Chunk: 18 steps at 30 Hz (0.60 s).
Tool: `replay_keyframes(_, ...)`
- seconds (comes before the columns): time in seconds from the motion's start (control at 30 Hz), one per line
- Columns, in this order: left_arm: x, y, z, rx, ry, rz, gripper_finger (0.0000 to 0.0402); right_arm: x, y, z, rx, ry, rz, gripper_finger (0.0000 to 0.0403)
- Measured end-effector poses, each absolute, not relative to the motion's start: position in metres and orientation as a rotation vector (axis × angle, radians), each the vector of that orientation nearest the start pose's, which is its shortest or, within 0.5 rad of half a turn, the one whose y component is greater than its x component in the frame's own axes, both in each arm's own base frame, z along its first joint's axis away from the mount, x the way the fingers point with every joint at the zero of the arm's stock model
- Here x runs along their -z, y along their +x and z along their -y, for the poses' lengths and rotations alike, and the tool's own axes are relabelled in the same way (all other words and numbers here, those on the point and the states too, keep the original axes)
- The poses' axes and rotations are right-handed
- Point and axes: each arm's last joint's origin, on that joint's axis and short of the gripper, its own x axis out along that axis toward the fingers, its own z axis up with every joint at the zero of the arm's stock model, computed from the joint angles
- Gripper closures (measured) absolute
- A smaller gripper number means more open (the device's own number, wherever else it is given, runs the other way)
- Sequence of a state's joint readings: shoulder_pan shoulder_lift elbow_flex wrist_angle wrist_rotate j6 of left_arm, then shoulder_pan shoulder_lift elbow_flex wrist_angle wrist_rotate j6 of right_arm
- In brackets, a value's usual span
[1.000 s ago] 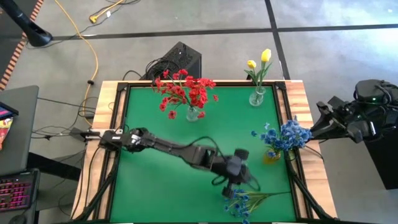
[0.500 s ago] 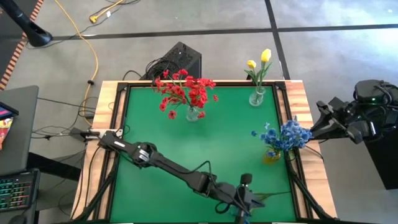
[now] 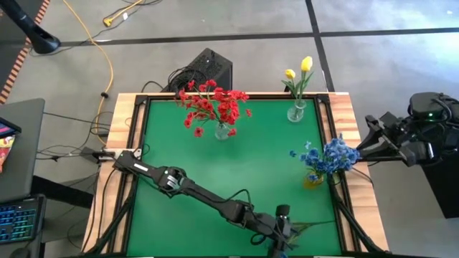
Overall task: Sort flowers into vase by color
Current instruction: Put the blue flowers into the yellow transparent vase
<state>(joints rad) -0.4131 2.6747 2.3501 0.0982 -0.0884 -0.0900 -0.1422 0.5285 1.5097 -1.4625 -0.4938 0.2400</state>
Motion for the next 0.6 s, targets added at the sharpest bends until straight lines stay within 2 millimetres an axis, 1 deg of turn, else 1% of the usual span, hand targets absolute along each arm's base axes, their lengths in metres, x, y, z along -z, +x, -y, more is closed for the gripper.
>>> replay_keyframes(0.1, -0.171, 0.554, 0.226, 0.228, -0.013, -0.329, 0.0156, -0.431, -0.036, -0.019, -0.273, 0.380, -0.489, 0.0237)
replay_keyframes(0.2, -0.166, 0.556, 0.216, 0.197, -0.061, -0.385, 0.0137, -0.432, -0.035, -0.020, -0.267, 0.358, -0.468, 0.0237)
replay_keyframes(0.27, -0.163, 0.557, 0.210, 0.204, -0.086, -0.421, 0.0134, -0.436, -0.033, -0.019, -0.274, 0.332, -0.430, 0.0237)
replay_keyframes(0.37, -0.159, 0.556, 0.207, 0.236, -0.130, -0.487, 0.0133, -0.444, -0.030, -0.019, -0.283, 0.297, -0.336, 0.0237)
replay_keyframes(0.5, -0.157, 0.555, 0.208, 0.285, -0.153, -0.521, 0.0136, -0.456, -0.027, -0.018, -0.293, 0.257, -0.207, 0.0237)
replay_keyframes(0.6, -0.154, 0.552, 0.209, 0.279, -0.143, -0.561, 0.0136, -0.460, -0.026, -0.018, -0.297, 0.246, -0.173, 0.0237)
